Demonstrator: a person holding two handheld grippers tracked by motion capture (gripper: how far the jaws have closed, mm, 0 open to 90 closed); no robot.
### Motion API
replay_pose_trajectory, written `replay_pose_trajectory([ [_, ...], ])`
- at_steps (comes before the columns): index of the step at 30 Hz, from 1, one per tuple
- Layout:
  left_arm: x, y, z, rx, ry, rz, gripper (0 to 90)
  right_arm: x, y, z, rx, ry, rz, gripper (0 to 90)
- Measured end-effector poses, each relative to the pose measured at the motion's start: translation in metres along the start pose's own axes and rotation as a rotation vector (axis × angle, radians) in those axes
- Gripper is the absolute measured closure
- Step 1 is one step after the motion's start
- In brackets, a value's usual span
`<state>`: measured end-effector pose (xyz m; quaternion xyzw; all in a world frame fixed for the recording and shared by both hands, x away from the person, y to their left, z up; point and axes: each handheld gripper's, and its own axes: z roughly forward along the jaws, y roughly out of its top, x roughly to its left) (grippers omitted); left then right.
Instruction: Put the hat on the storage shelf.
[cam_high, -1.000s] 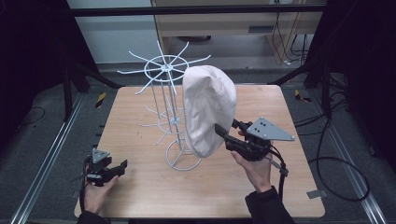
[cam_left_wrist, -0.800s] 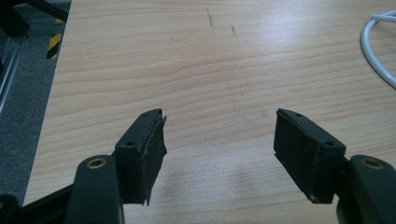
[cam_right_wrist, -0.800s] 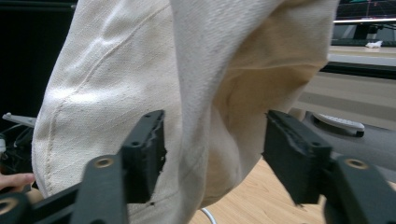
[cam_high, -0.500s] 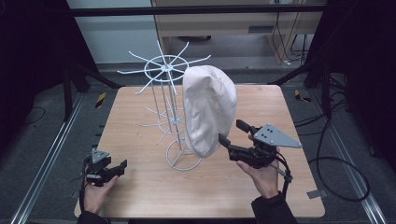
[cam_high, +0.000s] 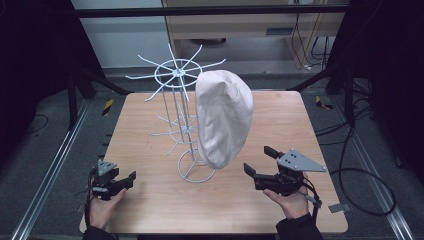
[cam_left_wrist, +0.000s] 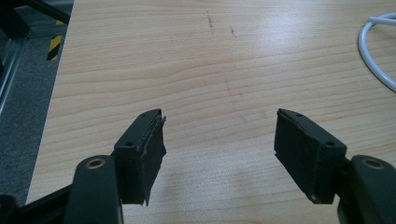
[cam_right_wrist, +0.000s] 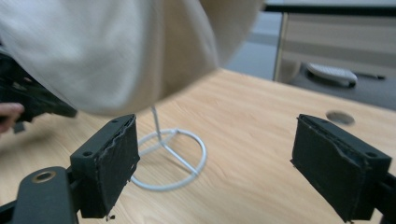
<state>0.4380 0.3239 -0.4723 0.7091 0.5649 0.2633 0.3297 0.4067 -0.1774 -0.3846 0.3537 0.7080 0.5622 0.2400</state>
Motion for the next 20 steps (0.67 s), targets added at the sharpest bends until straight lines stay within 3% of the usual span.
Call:
replay_pose_trajectory([
  [8,0.0,0.0,0.0,0.0,-0.007,0.002,33.9,-0.025,-0.034,0.009,0.106,-0.069,0.014,12.4],
  [13,0.0,0.0,0.0,0.0,-0.007,0.012,35.2,-0.049,-0.06,0.011,0.179,-0.138,0.044,13.0],
  [20,-0.001,-0.001,0.003,0.009,-0.015,0.021,35.5,-0.069,-0.077,0.009,0.232,-0.225,0.066,14.0],
])
